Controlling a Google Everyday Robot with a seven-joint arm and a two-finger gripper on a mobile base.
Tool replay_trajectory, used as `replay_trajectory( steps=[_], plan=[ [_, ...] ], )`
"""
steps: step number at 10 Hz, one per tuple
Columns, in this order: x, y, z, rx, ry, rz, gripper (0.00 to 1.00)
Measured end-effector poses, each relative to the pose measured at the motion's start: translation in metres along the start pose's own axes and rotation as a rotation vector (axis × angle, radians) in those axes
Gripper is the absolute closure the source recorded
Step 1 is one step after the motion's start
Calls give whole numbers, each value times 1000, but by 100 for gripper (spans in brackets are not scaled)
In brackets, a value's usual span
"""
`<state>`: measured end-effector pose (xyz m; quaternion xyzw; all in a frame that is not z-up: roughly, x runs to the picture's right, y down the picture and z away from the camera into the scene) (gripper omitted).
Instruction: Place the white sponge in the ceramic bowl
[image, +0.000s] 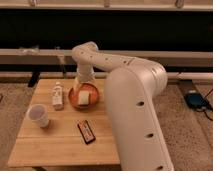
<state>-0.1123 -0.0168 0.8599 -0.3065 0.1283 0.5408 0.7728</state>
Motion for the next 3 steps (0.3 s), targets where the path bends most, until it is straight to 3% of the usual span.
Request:
replay_trajectory(
  steps=[2, 3],
  plan=[
    [2, -14, -8, 5, -14, 16, 20],
    [1, -10, -8, 1, -16, 11, 20]
  ],
)
